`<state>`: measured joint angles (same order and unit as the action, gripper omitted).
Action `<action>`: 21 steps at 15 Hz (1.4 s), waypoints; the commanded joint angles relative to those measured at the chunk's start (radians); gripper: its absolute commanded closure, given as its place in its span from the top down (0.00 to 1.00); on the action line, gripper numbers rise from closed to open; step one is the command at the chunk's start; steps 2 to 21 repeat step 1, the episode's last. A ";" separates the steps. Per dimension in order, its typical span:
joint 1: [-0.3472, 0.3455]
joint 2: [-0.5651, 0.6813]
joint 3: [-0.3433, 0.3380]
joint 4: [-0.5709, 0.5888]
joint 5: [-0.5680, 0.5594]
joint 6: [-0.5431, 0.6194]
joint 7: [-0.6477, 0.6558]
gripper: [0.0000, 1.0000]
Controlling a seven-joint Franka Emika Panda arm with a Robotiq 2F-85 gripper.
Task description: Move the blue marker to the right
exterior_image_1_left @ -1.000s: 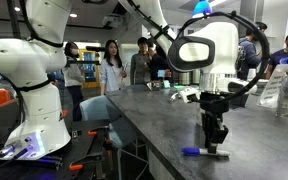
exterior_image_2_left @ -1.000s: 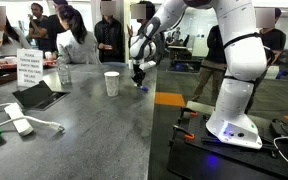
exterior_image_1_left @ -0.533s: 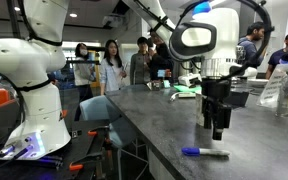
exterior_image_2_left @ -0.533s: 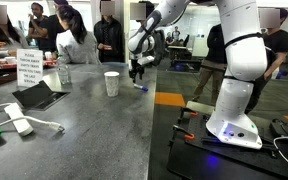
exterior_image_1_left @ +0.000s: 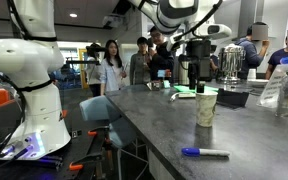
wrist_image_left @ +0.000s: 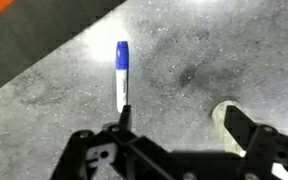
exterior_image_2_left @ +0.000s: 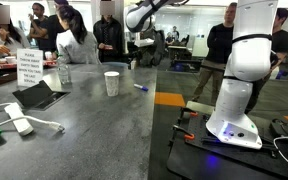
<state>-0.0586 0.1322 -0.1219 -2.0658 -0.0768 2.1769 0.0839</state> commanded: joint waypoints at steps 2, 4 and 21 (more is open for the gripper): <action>0.002 -0.055 0.016 -0.037 -0.039 -0.030 0.034 1.00; 0.002 -0.055 0.016 -0.037 -0.039 -0.030 0.034 1.00; 0.002 -0.055 0.016 -0.037 -0.039 -0.030 0.034 1.00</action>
